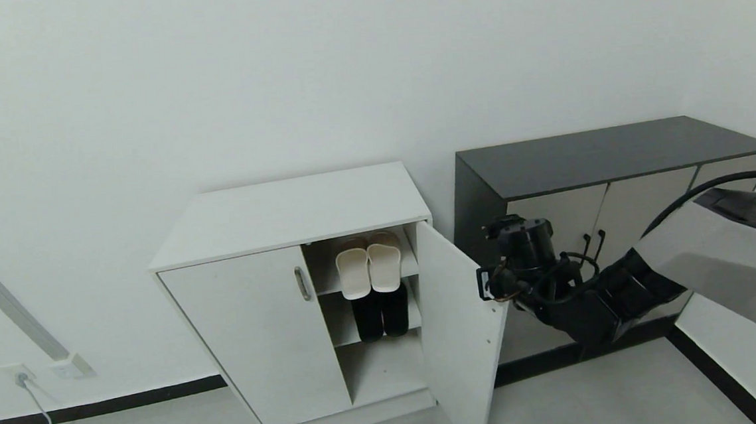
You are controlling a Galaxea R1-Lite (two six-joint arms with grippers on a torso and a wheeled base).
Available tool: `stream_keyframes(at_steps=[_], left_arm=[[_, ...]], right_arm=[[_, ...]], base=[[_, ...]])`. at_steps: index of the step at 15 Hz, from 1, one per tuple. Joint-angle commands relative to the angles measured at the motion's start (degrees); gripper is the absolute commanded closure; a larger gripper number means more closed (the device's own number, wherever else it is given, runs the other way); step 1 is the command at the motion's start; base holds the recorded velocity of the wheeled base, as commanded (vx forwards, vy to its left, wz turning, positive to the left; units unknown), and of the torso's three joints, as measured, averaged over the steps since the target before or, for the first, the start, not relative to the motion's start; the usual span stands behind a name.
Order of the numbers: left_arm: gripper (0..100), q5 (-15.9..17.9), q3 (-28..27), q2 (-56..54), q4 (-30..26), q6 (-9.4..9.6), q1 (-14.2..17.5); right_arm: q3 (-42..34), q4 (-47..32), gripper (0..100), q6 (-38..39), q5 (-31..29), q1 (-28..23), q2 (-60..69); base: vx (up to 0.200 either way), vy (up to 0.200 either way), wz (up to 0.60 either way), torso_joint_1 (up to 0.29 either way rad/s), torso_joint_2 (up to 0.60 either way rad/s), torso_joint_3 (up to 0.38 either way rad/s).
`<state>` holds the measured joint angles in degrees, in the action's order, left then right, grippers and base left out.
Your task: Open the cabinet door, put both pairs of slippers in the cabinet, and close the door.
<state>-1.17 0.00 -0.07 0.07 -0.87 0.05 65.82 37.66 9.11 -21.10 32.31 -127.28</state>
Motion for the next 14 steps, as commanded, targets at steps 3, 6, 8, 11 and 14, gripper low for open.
stream_keyframes(at_steps=[3,6,8,11,14], left_arm=[[100,-0.06,0.0,0.07,0.01,-0.01,0.04],[100,-0.06,0.0,0.07,0.01,-0.01,0.04],[100,-0.06,0.0,0.07,0.01,-0.01,0.04],[100,-0.06,0.0,0.07,0.01,-0.01,0.04],[100,-0.06,0.0,0.07,0.01,-0.01,0.04]], right_arm=[[-6.32,1.72,100,1.53,0.45,10.15,6.43],[-9.65,4.18,100,1.7,3.08,12.26,9.16],[-12.73,8.49,100,-0.32,4.4,12.08,10.04],[-14.84,10.77,100,-1.55,5.98,12.34,10.56],[-15.1,11.74,100,-2.25,6.07,12.43,10.12]], base=[[0.0,0.0,0.0,0.0,0.0,0.0],[0.0,0.0,0.0,0.0,0.0,0.0],[0.0,0.0,0.0,0.0,0.0,0.0],[0.0,0.0,0.0,0.0,0.0,0.0],[0.0,0.0,0.0,0.0,0.0,0.0]])
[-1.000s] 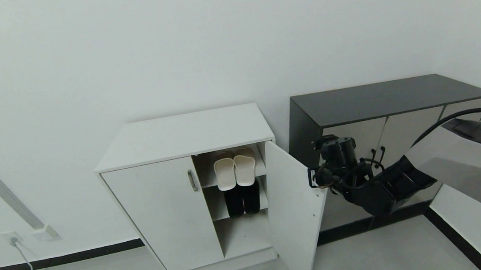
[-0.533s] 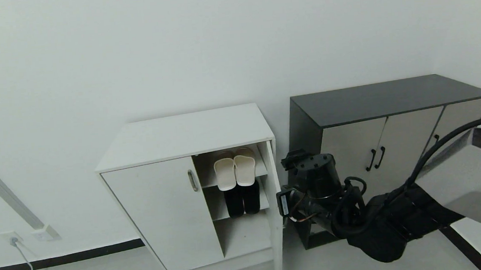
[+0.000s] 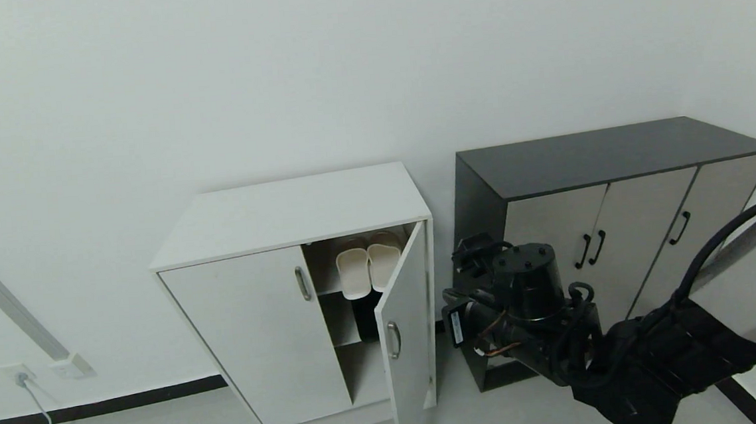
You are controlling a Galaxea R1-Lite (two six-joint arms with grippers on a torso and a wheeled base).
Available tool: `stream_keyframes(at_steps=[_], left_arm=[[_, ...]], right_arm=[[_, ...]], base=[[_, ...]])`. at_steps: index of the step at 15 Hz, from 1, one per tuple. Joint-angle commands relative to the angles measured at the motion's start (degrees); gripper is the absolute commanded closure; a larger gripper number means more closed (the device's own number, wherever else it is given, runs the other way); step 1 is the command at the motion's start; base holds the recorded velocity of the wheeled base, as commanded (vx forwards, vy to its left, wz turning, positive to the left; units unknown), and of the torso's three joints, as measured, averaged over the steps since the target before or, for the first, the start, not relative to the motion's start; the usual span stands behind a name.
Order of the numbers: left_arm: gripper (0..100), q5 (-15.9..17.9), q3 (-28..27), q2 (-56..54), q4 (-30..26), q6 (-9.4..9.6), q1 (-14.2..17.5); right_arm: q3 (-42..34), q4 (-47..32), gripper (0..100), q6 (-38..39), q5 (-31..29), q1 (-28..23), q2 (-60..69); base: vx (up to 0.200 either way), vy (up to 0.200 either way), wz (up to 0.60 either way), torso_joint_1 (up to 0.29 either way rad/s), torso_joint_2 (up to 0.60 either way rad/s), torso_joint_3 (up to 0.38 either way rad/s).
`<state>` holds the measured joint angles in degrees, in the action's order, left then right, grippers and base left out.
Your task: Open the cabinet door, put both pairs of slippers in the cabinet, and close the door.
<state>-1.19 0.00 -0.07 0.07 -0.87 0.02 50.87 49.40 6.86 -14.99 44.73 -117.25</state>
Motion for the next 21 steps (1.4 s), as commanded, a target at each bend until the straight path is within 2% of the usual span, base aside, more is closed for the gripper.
stream_keyframes(at_steps=[1,7,17,21], left_arm=[[100,-0.04,0.0,0.07,0.01,-0.01,0.06],[100,-0.04,0.0,0.07,0.01,-0.01,0.06],[100,-0.04,0.0,0.07,0.01,-0.01,0.06],[100,0.14,0.0,0.07,-0.07,0.16,0.06]], right_arm=[[-0.25,0.17,100,-0.1,-0.03,0.18,-0.35],[-1.04,2.28,100,-0.36,0.76,0.36,-1.14],[-5.08,5.89,100,-3.35,1.11,-0.87,2.11],[-18.44,6.06,100,-3.26,1.11,-1.49,8.88]], base=[[0.0,0.0,0.0,0.0,0.0,0.0],[0.0,0.0,0.6,0.002,0.0,0.005],[0.0,0.0,0.0,0.0,0.0,0.0],[0.15,0.0,0.0,-0.002,0.0,0.002]])
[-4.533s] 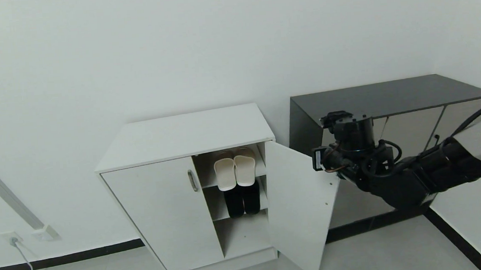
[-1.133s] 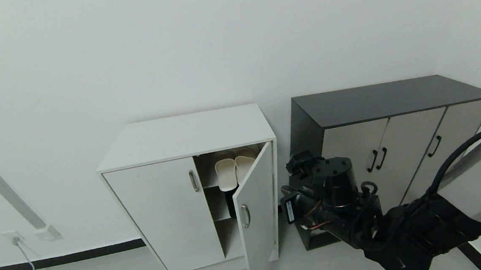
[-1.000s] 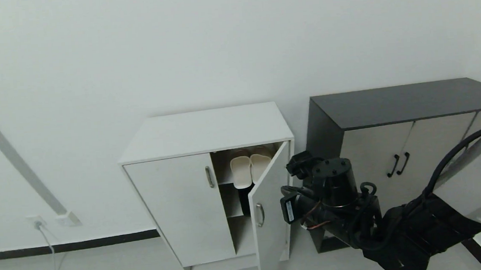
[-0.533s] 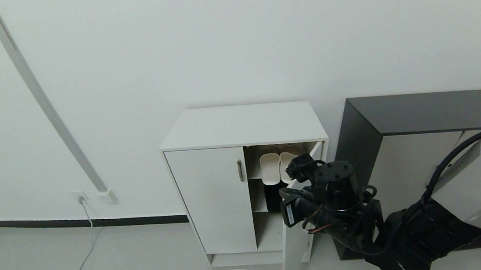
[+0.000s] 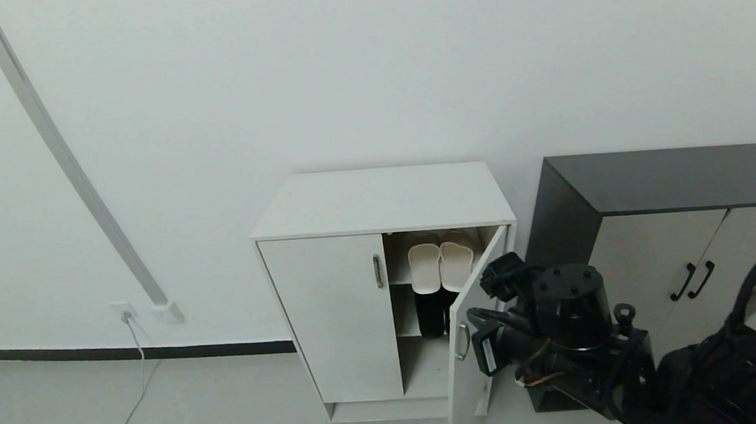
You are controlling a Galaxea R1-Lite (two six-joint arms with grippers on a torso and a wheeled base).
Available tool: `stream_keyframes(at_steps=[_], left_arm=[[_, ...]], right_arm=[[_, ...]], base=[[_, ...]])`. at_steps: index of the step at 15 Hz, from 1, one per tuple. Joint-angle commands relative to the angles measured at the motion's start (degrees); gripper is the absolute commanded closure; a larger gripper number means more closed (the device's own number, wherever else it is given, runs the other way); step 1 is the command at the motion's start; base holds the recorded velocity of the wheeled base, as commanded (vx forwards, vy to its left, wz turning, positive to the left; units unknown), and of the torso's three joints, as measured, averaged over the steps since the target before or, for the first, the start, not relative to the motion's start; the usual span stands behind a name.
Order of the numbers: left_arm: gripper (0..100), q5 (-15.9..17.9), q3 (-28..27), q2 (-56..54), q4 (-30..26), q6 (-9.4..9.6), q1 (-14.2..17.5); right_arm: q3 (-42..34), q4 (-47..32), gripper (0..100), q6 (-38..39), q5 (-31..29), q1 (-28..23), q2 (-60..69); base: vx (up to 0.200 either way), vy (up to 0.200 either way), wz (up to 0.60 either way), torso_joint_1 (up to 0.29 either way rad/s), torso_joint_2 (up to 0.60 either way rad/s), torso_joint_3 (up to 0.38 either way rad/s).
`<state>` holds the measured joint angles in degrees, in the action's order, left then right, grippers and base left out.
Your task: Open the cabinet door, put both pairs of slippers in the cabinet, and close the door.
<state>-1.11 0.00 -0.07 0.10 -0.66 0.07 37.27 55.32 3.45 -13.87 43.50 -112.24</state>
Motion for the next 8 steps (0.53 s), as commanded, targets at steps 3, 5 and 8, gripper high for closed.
stream_keyframes(at_steps=[3,5,8], left_arm=[[100,-0.03,0.0,0.07,-0.01,-0.04,0.01],[100,-0.03,0.0,0.07,-0.01,-0.04,0.01],[100,-0.12,0.0,0.07,-0.01,-0.13,0.01]], right_arm=[[-10.55,1.98,100,0.51,0.07,-0.25,4.66],[-12.75,4.27,100,0.42,0.07,-0.17,3.08],[-13.36,8.14,100,0.68,0.07,-0.08,-0.7]], base=[[0.2,0.0,0.0,0.004,0.0,0.004],[0.0,0.0,0.0,0.0,0.0,0.0],[0.0,0.0,0.0,0.0,0.0,0.0]])
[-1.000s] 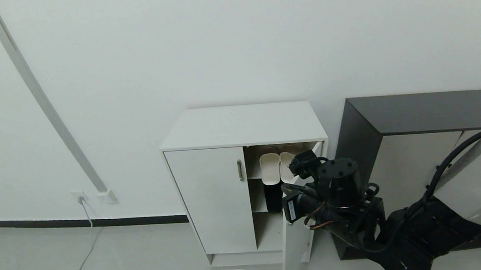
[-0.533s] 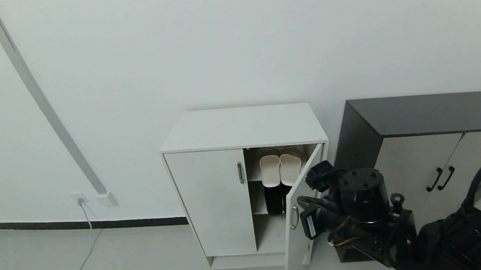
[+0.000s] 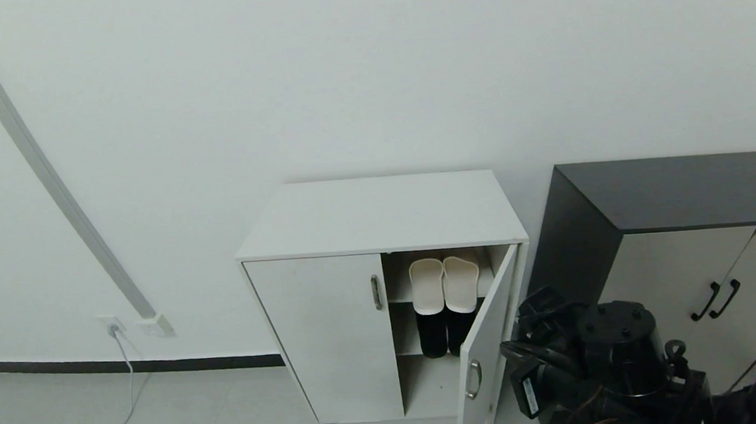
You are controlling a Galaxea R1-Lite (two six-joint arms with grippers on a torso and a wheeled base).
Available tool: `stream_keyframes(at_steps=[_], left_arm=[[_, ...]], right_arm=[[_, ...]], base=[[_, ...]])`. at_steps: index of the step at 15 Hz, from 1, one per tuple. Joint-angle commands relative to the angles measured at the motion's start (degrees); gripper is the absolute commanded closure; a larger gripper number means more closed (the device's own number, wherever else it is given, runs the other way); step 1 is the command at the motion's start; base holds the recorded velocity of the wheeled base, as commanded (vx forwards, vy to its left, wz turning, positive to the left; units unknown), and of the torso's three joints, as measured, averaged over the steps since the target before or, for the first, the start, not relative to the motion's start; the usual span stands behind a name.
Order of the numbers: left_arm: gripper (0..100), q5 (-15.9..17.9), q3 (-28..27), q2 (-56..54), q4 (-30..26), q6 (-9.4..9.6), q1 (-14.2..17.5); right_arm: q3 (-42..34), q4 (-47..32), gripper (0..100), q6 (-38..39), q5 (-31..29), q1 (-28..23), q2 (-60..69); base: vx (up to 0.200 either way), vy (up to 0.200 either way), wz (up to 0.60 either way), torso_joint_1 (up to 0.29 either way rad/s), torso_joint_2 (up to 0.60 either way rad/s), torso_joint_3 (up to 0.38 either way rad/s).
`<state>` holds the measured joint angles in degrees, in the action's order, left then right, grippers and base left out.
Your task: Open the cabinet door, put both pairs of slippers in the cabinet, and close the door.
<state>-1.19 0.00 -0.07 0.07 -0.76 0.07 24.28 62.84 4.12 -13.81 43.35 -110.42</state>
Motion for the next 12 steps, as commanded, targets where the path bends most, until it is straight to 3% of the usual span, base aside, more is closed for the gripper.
stream_keyframes(at_steps=[1,5,12], left_arm=[[100,-0.04,0.0,0.07,0.01,-0.04,0.01],[100,-0.12,0.0,0.07,0.01,-0.12,0.01],[100,-0.12,0.0,0.07,0.01,-0.12,-0.07]], right_arm=[[-0.29,2.46,100,0.54,0.01,-0.02,-4.54],[1.2,11.51,100,1.33,0.01,-0.02,-13.77],[9.03,11.69,100,0.89,0.01,-1.16,-19.22]], base=[[0.0,0.0,0.0,0.0,0.0,0.0],[0.0,0.0,0.0,0.0,0.0,0.0],[0.0,0.0,0.0,0.0,0.0,0.0]])
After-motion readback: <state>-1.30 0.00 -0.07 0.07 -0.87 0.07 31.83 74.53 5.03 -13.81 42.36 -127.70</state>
